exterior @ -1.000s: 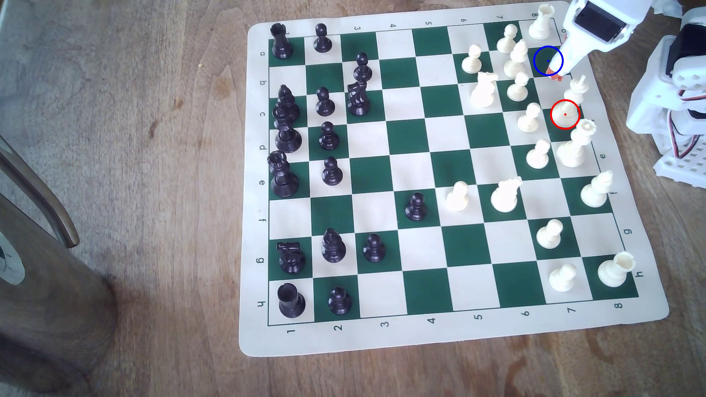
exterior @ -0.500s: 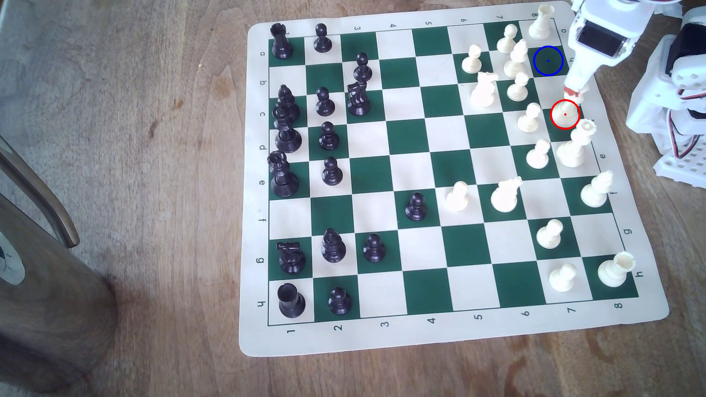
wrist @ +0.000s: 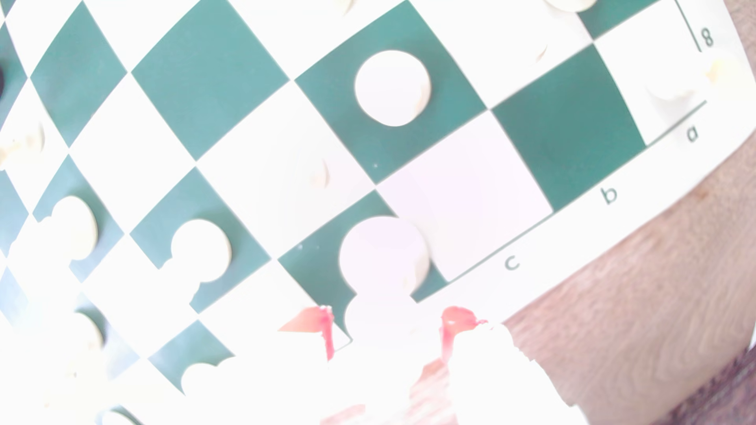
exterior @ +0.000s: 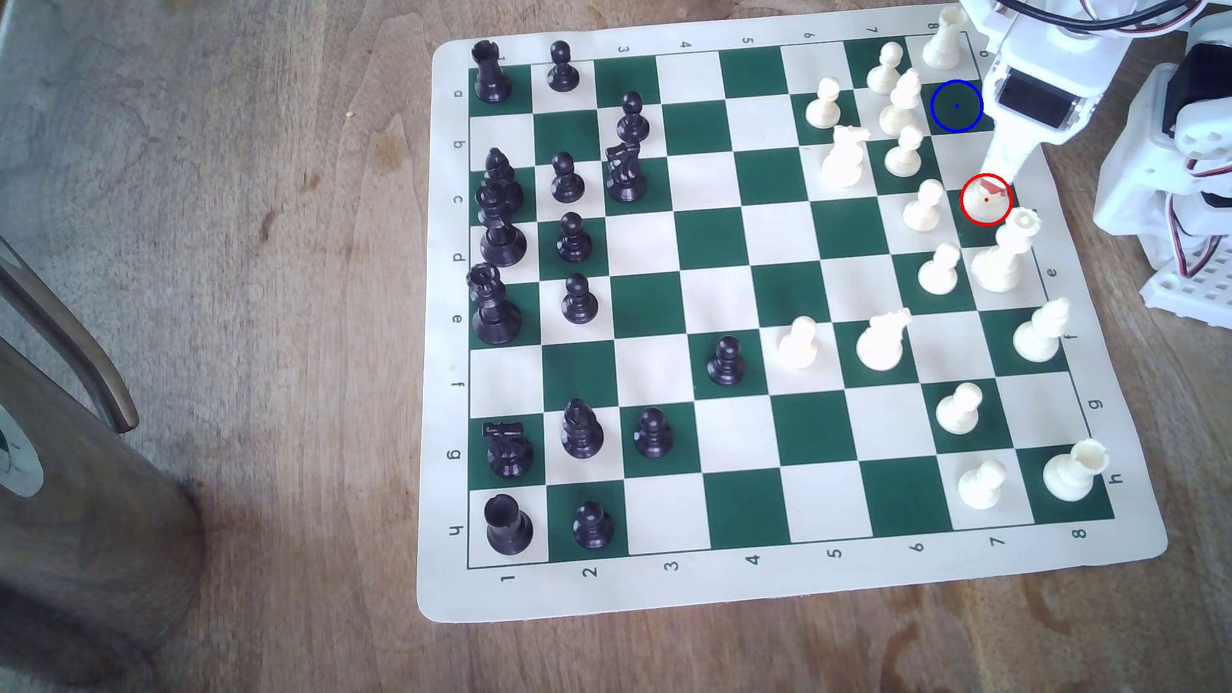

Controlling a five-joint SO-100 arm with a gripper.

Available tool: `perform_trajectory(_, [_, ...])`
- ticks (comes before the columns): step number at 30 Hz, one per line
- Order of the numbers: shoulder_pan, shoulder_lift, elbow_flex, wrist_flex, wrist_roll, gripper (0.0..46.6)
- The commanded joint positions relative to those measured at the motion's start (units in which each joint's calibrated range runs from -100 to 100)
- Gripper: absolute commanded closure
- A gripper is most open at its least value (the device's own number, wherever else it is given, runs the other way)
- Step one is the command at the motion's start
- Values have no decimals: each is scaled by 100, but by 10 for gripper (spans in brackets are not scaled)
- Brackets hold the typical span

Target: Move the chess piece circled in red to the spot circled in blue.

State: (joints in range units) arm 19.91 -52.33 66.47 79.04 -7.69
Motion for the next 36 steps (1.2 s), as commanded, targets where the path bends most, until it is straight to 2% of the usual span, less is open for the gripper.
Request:
perform_trajectory(1, [-55,29,-201,15,-34,332])
perform_trajectory(6, [-94,105,-210,40,-44,344])
perform_trajectory(10, [-118,131,-228,89,-15,464])
perform_trajectory(16, [-251,3,-546,253,-83,464])
perform_trajectory(19, [-470,-149,-1597,941,-171,464])
perform_trajectory(24, [-485,-39,-3293,1883,-161,464])
perform_trajectory(30, [93,496,-4462,2030,112,464])
perform_trajectory(36, [1282,1345,-4417,1547,611,464])
